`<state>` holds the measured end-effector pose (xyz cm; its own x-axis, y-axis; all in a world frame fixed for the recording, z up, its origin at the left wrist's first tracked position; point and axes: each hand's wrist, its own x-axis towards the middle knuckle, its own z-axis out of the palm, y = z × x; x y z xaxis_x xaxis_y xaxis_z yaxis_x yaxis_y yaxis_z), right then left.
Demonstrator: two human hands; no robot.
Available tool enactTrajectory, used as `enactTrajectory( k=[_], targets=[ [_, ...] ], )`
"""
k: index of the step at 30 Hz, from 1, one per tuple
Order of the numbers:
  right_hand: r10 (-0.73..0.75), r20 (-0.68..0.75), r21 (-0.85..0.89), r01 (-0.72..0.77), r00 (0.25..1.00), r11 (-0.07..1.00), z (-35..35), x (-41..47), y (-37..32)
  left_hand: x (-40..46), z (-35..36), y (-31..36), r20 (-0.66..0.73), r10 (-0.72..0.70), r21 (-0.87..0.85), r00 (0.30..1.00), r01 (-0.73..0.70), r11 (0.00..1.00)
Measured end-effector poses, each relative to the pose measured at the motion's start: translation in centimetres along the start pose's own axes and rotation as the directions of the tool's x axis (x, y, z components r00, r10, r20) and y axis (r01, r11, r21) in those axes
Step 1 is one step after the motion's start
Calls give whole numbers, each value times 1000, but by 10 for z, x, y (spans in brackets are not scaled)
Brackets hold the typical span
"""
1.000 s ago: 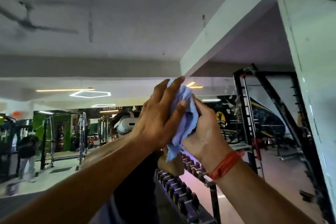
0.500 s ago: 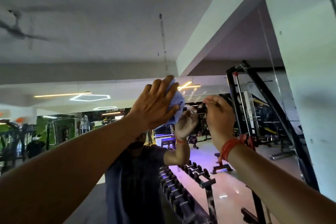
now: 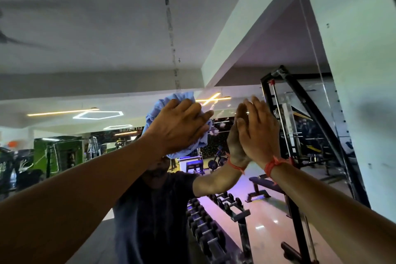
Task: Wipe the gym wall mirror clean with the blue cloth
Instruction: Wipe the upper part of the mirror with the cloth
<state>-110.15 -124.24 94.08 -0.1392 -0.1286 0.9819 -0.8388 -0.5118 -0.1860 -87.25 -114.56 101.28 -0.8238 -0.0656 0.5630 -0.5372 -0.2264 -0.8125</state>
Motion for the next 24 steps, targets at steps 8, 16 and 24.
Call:
enactTrajectory(
  k=[8,16,24],
  targets=[
    [-81,-72,-43,78,994,996,22,-4,12,18,16,18,-45,-48,-321,998,31,947],
    [-148,-79,34,151,986,988,19,0,27,25,13,27,274,-278,-16,921,293,956],
    [-160,-61,-56,156,985,986,11,22,110,30,11,61,380,-12,14,925,7,1000]
  ],
)
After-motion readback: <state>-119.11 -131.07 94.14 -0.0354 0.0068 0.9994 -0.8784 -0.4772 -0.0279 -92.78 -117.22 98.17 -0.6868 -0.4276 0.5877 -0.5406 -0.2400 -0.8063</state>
